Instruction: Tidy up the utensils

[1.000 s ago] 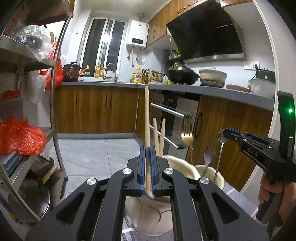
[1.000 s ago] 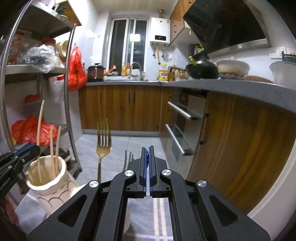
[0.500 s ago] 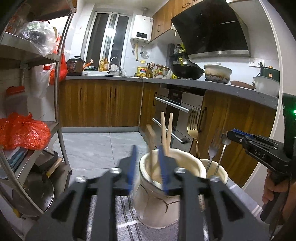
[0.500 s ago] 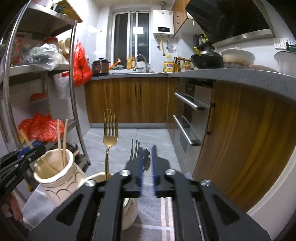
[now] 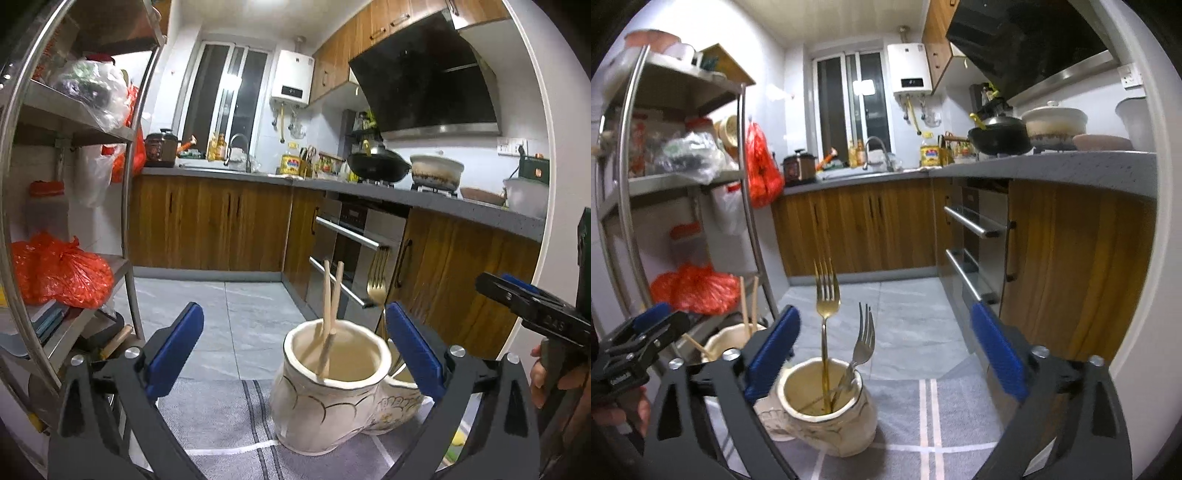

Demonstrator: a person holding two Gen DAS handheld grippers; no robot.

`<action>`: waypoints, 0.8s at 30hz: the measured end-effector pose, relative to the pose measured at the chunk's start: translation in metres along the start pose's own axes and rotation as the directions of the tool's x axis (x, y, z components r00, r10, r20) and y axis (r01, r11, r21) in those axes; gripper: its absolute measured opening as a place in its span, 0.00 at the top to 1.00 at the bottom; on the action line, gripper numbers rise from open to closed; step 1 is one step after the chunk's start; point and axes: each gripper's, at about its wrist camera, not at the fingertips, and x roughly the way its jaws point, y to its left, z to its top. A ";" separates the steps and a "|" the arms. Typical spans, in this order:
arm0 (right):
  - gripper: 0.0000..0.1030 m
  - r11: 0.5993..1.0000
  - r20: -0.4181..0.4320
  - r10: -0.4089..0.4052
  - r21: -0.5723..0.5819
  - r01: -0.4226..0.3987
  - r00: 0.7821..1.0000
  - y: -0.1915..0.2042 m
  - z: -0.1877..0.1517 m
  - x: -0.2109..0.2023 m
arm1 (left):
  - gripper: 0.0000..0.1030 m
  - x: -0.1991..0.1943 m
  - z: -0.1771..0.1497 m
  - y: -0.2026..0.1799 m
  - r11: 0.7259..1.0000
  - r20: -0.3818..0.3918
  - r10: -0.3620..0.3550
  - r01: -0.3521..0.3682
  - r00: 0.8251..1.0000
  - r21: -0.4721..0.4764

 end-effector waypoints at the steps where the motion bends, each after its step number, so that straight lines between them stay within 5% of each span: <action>1: 0.05 1.000 0.007 0.002 0.006 -0.002 1.000 -0.002 0.001 -0.004 | 0.06 -0.002 0.002 -0.001 1.000 0.001 -0.001 0.001 1.000 -0.001; 14: 0.05 0.999 0.023 -0.012 0.035 0.012 1.000 -0.012 0.006 -0.033 | 0.06 -0.025 0.012 -0.013 1.000 -0.006 -0.009 0.009 1.000 0.026; 24: 0.05 0.998 -0.060 -0.057 0.018 0.059 0.997 -0.028 -0.015 -0.041 | 0.06 -0.036 0.007 -0.018 0.999 -0.061 0.010 -0.007 0.998 0.054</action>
